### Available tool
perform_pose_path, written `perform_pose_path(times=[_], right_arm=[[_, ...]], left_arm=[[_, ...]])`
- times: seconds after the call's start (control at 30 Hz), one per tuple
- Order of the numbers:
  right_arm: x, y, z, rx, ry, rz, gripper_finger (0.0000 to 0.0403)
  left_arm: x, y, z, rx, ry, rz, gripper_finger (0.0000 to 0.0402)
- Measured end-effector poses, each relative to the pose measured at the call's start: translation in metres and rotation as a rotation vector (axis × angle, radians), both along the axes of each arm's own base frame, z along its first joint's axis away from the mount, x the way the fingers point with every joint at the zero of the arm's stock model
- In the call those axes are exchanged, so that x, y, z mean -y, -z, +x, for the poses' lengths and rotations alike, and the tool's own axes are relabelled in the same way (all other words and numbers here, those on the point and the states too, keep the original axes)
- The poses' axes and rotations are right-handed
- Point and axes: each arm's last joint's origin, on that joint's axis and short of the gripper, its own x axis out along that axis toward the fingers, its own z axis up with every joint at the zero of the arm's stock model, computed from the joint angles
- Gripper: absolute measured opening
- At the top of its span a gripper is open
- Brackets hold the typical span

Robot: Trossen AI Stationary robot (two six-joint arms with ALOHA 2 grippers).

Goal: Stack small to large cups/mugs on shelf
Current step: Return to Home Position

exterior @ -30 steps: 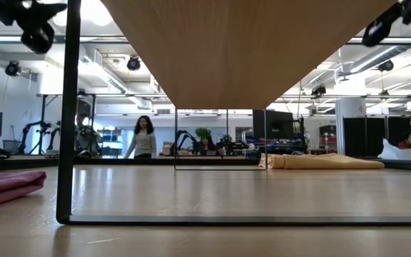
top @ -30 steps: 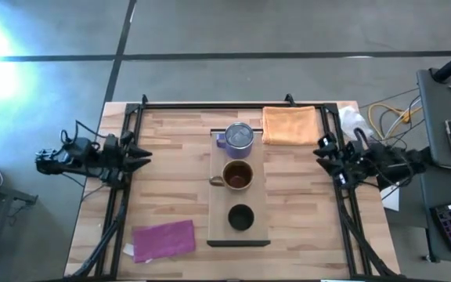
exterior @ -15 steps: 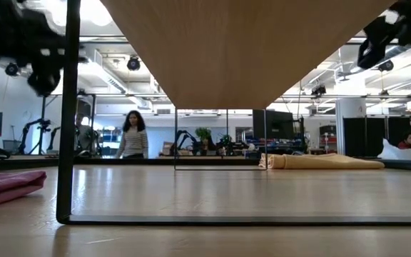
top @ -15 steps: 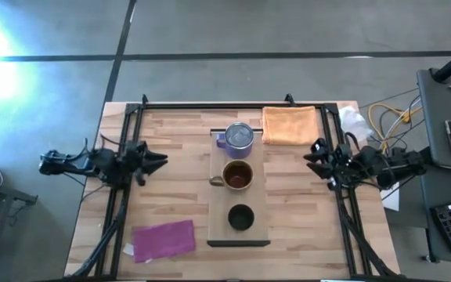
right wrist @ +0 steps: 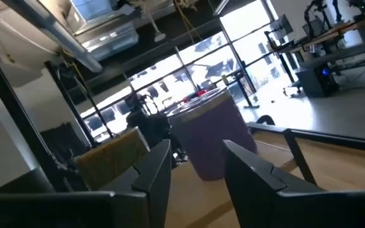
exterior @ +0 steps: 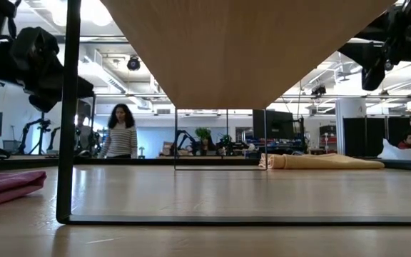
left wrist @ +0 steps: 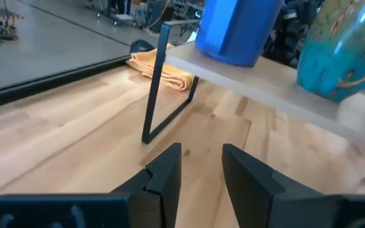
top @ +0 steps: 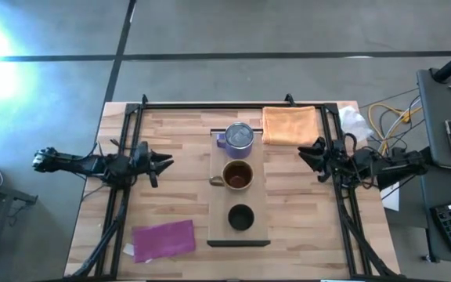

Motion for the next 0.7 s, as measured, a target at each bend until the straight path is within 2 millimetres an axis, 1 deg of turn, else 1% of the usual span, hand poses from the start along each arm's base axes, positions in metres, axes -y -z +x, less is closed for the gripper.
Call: perform_pose_path(times=[0.5,0.7], right_arm=[[-0.0003,0.0006,0.0007,-0.008,-0.007,-0.003,0.0134],[-0.0003,0.0005,0.0006,-0.007,-0.007,-0.003,0.0129]], left_arm=[[0.0009,0.008,0.0053,-0.091,0.001,0.017,0.0101],[0.001,0.0098,0.0062,-0.111,0.001,0.02,0.0101]])
